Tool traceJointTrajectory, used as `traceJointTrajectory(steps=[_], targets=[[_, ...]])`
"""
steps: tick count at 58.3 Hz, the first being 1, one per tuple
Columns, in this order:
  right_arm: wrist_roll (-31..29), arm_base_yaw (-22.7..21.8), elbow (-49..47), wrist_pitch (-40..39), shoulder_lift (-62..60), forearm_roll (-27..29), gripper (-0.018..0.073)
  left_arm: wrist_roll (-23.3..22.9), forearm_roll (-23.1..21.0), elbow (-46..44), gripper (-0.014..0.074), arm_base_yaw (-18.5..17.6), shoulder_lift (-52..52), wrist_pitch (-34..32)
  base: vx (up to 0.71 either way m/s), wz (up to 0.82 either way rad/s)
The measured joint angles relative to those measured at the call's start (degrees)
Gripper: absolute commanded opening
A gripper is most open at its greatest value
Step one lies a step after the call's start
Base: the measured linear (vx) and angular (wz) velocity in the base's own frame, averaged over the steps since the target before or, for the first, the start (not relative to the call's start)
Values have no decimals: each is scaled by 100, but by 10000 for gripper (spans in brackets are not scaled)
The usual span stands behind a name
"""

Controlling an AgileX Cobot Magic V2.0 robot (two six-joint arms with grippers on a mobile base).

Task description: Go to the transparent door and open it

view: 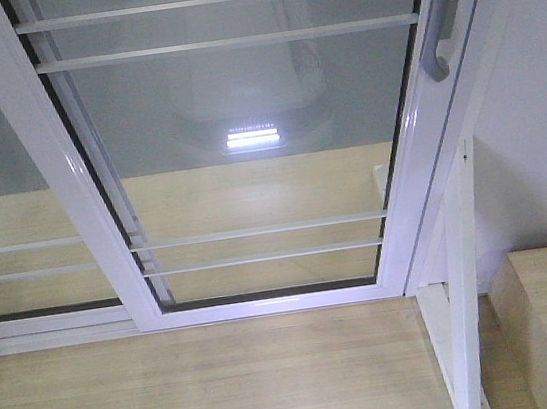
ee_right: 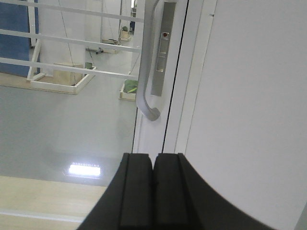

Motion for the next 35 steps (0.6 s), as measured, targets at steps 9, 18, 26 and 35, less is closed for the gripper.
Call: traceJointTrajectory(steps=[9,18,26,35], targets=[[0,0,0,0,0,0,-8,0,0,0,-6,0,0,0,10,-1],[0,0,0,0,0,0,-8,0,0,0,-6,0,0,0,9,0],[0,0,0,0,0,0,-8,0,0,0,-6,0,0,0,9,-1],[0,0,0,0,0,0,-8,0,0,0,-6,0,0,0,9,-1]])
